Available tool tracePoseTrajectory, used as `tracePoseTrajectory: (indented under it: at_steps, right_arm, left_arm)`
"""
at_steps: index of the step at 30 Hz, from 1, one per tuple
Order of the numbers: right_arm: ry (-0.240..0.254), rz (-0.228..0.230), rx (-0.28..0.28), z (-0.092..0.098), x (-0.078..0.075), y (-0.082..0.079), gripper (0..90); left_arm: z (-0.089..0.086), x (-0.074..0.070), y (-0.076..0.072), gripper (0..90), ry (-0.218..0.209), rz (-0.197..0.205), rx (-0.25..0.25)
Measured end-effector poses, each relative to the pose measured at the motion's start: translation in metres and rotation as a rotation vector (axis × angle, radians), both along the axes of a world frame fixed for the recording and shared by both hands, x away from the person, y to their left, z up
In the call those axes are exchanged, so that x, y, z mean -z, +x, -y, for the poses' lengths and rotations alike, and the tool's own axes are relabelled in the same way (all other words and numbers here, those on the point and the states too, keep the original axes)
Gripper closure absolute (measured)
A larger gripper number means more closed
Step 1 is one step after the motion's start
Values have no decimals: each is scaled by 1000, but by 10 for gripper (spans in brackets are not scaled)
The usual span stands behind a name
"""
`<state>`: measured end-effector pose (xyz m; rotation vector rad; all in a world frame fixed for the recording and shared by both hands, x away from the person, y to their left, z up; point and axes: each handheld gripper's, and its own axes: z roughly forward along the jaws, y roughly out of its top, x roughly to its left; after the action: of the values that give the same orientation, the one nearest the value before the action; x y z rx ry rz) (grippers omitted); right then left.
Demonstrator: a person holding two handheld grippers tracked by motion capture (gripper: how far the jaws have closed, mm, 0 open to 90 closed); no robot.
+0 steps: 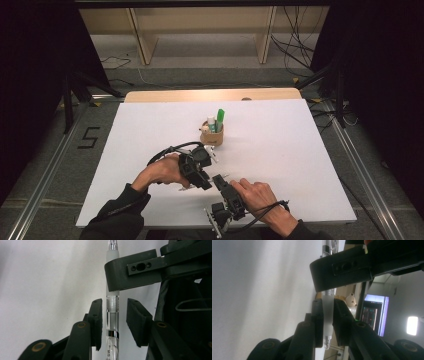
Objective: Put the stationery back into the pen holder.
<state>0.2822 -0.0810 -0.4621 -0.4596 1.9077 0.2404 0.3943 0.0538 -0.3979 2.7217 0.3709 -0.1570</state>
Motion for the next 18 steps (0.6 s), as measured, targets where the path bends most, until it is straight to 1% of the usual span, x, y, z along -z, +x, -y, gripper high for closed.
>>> tracePoseTrajectory:
  at_steps: [1,3,10,13,17,18]
  right_arm:
    - [-5,1,-3,0,0,0,805]
    - [-11,2,-5,0,0,0,805]
    - [-14,3,-10,-1,1,-1,805]
    - [-14,1,-9,-1,2,-1,805]
    - [-17,2,-12,-1,2,-2,805]
    - [-26,-4,-6,-1,2,-2,805]
  left_arm:
    - [1,1,-1,664,-8,-3,-8]
    - [1,0,0,674,-3,-2,3]
    - [1,-1,0,710,1,-3,13]
    - [2,0,0,728,1,-5,8]
    - [2,2,1,742,9,-8,14]
    - [2,2,1,746,7,-9,12]
